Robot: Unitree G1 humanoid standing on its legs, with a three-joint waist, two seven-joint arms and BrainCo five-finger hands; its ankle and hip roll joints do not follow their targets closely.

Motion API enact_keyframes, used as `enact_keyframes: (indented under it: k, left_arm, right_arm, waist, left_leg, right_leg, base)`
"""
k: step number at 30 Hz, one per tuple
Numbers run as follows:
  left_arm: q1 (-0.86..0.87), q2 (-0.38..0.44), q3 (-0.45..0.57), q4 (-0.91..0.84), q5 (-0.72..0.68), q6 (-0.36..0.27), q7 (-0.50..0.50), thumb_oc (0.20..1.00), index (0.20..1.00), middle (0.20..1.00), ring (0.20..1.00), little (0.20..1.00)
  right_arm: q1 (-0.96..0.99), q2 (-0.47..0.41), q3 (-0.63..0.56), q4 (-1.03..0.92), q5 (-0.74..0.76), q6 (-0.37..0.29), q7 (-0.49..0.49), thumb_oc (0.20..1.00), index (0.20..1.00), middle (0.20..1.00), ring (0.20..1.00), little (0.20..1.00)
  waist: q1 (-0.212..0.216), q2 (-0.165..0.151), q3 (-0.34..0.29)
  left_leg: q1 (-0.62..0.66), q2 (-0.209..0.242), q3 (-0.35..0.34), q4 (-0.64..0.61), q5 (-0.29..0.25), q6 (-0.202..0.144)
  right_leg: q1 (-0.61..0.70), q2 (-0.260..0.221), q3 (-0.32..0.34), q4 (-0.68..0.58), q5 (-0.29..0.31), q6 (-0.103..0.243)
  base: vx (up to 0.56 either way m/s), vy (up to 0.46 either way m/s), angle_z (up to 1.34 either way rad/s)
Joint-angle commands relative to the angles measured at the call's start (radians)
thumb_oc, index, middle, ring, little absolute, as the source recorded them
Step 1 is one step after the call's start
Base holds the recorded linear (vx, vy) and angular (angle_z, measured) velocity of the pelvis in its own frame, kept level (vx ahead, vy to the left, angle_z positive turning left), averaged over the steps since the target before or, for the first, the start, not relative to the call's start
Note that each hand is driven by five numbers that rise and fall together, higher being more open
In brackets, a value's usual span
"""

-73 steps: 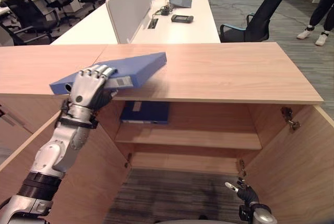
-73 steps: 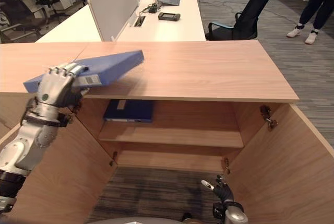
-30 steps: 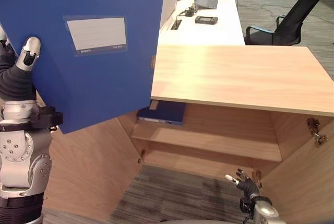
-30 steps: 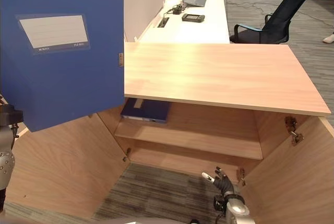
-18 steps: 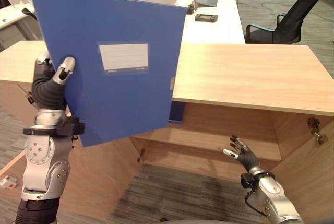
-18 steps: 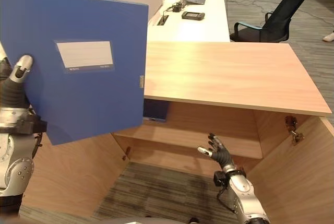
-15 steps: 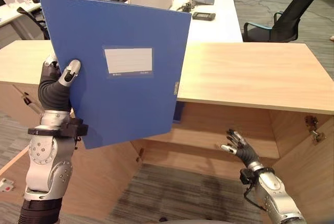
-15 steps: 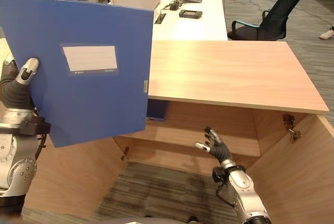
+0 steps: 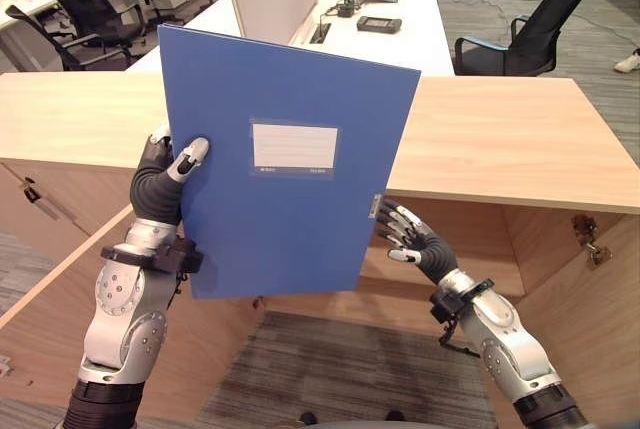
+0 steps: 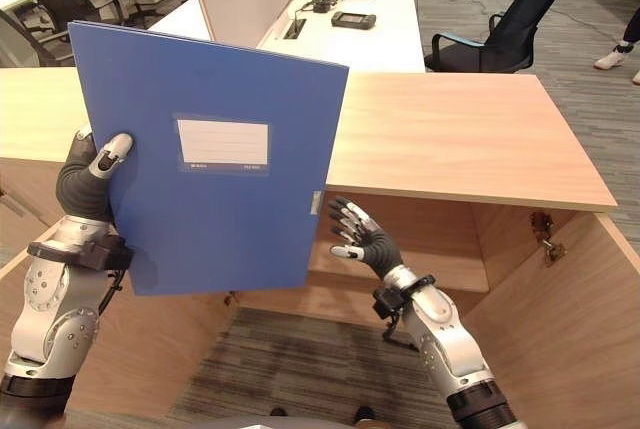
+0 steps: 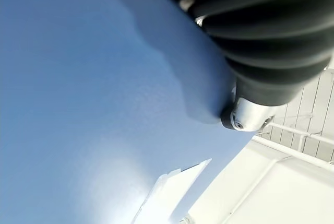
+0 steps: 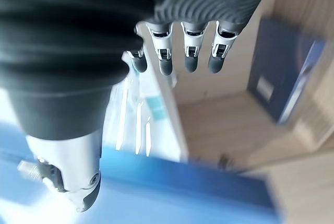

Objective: Put the empty folder in the office cabinet

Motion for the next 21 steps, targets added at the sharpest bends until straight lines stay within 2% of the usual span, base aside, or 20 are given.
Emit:
enact_keyframes:
  k: [1,6,21]
  left_arm:
    - [-0.103,0.032,-0.006,-0.016,-0.005,-0.049,-0.009,0.2,0.2,0.2,0.2,0.2]
    - [-0.107,0.026,-0.032,-0.014,0.002,-0.044,-0.029,0.2,0.2,0.2,0.2,0.2]
    - [-0.11,0.004,-0.112,0.028,0.044,-0.013,-0.069,0.2,0.2,0.2,0.2,0.2]
  right_arm:
    - [-0.079,0.034,0.032,-0.074,0.103,-0.014,0.043,1.0,1.0,1.0,1.0,1.0]
    - [-0.103,0.052,0.084,-0.096,0.185,0.009,0.075,1.0,1.0,1.0,1.0,1.0]
    - [-0.191,0.088,0.117,-0.081,0.176,-0.004,0.041,1.0,1.0,1.0,1.0,1.0]
  waist:
    - [0.001,-0.054,-0.003]
    - [0.003,-0.057,-0.003]
    - [0.004,-0.057,-0.005]
  left_leg:
    - [0.026,0.042,-0.014,0.003,-0.062,-0.052]
    - [0.033,0.042,-0.014,0.003,-0.073,-0.054]
    - [0.031,0.042,-0.007,0.003,-0.072,-0.051]
  right_leg:
    - [0.049,-0.079,0.029,0.003,-0.064,0.099]
    - [0.055,-0.079,0.03,0.003,-0.073,0.1]
    - [0.048,-0.081,0.036,0.003,-0.066,0.1]
  base:
    - [0.0,0.0,0.0]
    - [0.0,0.0,0.0]
    - [0.0,0.0,0.0]
